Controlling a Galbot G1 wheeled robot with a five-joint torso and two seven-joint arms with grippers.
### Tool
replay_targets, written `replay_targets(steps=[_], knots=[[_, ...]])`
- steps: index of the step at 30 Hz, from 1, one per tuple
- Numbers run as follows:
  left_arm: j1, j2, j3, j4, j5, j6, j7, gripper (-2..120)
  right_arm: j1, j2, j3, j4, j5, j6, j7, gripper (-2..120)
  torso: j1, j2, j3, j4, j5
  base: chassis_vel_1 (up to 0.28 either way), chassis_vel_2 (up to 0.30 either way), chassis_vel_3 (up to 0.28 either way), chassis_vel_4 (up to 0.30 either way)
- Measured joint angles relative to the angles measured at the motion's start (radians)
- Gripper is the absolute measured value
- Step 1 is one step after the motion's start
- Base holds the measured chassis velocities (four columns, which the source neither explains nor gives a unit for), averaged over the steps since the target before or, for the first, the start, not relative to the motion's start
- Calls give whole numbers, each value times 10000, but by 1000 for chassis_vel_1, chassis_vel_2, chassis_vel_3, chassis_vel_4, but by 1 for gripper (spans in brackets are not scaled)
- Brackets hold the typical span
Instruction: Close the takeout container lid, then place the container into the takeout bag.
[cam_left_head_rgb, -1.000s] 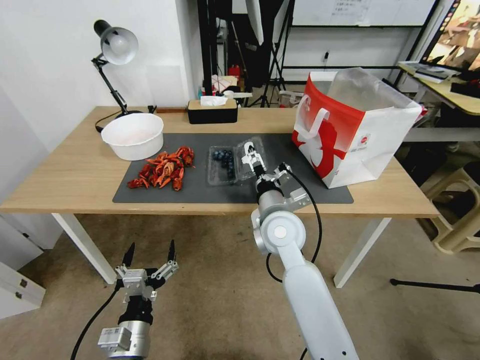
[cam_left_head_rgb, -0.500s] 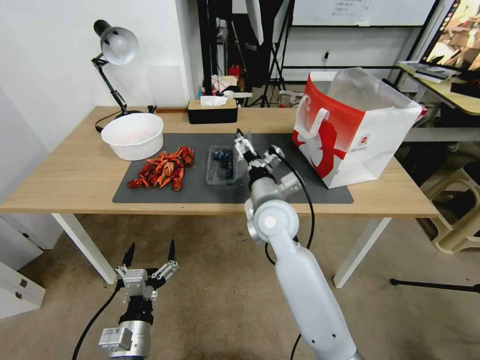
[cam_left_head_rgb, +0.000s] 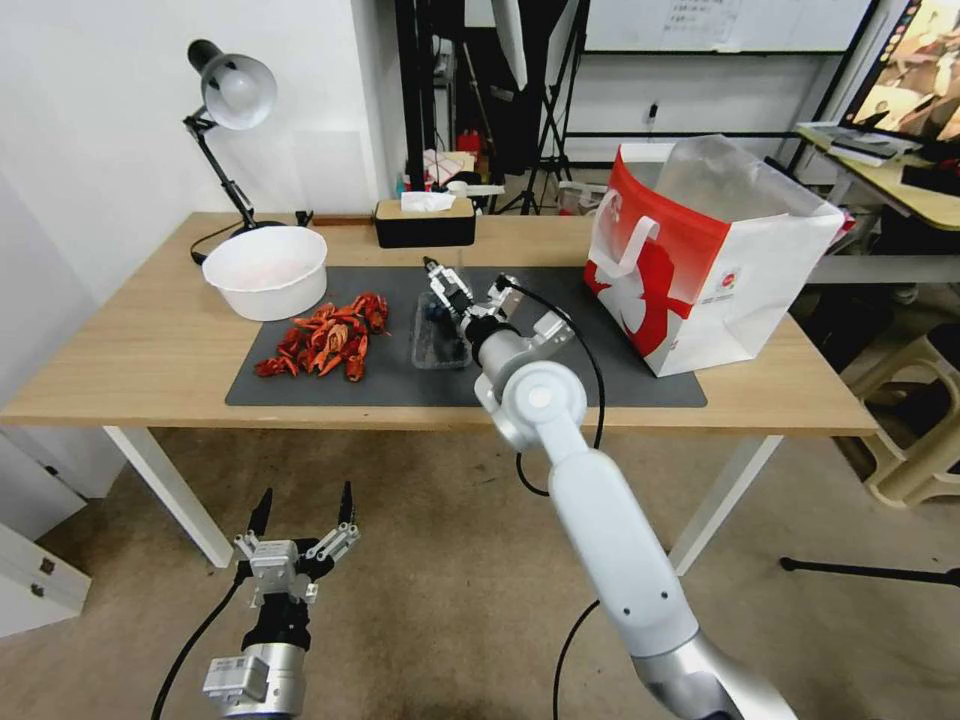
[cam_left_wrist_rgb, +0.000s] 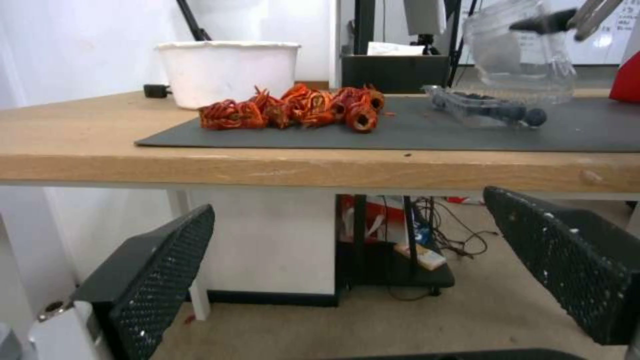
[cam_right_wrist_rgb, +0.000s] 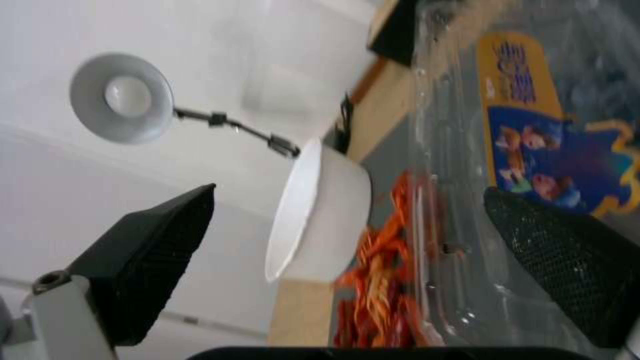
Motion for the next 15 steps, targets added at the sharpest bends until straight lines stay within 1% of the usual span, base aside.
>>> replay_targets(steps=[2,4,6,11,15], knots=[[-5,0,7,5,1,-1,2,100,18,-7,41,-52,204,-175,67,100,-2,0,1,0,0,0,0,0,0],[-18,16,13,18,2,-1,5,100,39,-27,152,-160,609,-584,162,100,-1,0,0,1,0,0,0,0,0],[-27,27,13,19,1,-2,6,100,47,-28,189,-197,736,-672,209,100,-1,0,0,0,0,0,0,0,0],[-43,63,11,18,-3,5,11,100,133,27,267,-313,1050,-703,412,100,-1,0,0,1,0,0,0,0,0],[-40,76,11,8,-5,8,16,100,192,104,328,-555,1109,-614,406,97,-1,0,0,1,0,0,0,0,0]])
